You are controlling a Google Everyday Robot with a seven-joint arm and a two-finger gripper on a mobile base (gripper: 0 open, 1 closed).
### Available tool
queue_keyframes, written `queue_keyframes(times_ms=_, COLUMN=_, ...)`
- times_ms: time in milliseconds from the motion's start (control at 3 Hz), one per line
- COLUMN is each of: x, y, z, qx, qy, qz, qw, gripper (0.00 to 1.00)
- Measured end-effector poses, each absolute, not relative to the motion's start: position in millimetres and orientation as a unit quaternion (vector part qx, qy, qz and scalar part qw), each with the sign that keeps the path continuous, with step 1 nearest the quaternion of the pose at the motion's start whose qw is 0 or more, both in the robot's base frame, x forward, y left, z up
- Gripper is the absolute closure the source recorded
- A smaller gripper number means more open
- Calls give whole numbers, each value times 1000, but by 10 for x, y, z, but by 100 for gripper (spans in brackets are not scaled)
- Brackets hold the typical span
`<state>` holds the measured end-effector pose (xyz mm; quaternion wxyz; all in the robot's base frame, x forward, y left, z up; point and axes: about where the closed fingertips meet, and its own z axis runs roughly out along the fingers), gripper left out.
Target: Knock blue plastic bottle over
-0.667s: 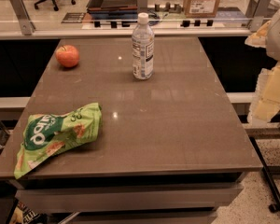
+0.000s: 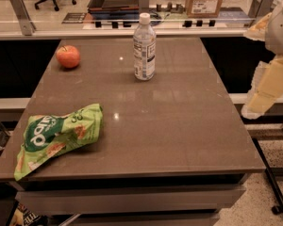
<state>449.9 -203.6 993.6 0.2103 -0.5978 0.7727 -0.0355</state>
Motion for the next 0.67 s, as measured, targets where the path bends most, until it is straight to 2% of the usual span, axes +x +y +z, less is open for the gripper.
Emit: queue_keyframes(times_ms=667, x=4898, y=-1619, z=9902, qx=-559, qy=760, qz=36, qw=330, gripper=0)
